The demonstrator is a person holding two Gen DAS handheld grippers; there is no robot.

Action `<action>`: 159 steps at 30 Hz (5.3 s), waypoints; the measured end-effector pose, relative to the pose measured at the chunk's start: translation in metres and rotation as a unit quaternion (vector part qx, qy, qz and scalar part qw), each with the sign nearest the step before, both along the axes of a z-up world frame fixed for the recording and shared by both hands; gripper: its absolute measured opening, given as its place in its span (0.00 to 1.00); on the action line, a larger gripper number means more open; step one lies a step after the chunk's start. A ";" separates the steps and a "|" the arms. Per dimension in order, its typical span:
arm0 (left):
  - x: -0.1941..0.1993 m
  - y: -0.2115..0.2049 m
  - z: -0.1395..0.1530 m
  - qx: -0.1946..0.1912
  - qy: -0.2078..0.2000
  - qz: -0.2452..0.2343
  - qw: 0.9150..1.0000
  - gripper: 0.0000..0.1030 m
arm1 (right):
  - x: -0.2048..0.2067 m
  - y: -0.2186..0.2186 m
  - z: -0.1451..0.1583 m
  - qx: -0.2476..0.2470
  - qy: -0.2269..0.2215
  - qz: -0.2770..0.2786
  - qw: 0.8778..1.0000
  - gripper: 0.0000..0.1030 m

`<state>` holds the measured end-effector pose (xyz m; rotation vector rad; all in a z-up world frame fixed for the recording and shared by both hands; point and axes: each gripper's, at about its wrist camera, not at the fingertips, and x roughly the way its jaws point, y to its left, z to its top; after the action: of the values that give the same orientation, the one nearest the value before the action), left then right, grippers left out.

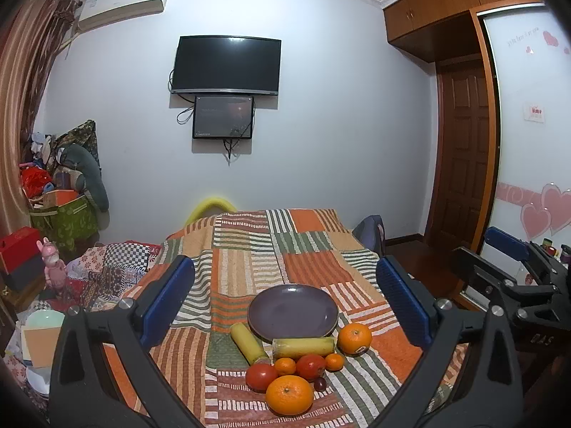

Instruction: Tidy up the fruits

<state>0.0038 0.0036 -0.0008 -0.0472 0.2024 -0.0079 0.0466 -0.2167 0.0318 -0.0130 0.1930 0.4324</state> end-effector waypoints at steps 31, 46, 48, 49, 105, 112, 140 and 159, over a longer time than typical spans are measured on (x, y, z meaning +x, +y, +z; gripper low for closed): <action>0.168 0.070 -0.164 0.016 0.296 0.049 0.954 0.73 | 0.129 -0.017 -0.142 -0.073 0.248 0.026 0.966 0.97; 0.224 0.061 -0.219 -0.022 0.363 0.018 0.931 0.57 | 0.156 -0.011 -0.179 -0.070 0.311 0.047 0.947 0.83; 0.228 0.063 -0.223 -0.023 0.367 0.023 0.929 0.57 | 0.157 -0.009 -0.182 -0.077 0.317 0.050 0.944 0.83; 0.229 0.065 -0.226 -0.035 0.369 0.020 0.928 0.57 | 0.159 -0.007 -0.183 -0.079 0.320 0.052 0.943 0.81; 0.281 0.071 -0.173 -0.036 0.357 -0.060 0.931 0.35 | 0.215 0.033 -0.134 -0.075 0.255 0.087 0.960 0.60; 0.303 0.065 -0.175 -0.036 0.360 -0.078 0.929 0.36 | 0.239 0.055 -0.144 -0.093 0.267 0.103 0.954 0.60; 0.359 0.040 -0.219 0.022 0.401 -0.060 0.914 0.47 | 0.277 0.079 -0.185 -0.155 0.328 0.094 0.927 0.61; 0.267 0.065 -0.188 0.049 0.394 -0.035 0.917 0.67 | 0.208 0.030 -0.139 -0.142 0.278 0.069 0.947 0.82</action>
<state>0.2711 0.0685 -0.1890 0.0611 1.0131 -0.0510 0.2551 -0.1868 -0.1071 -0.1896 0.8156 0.5377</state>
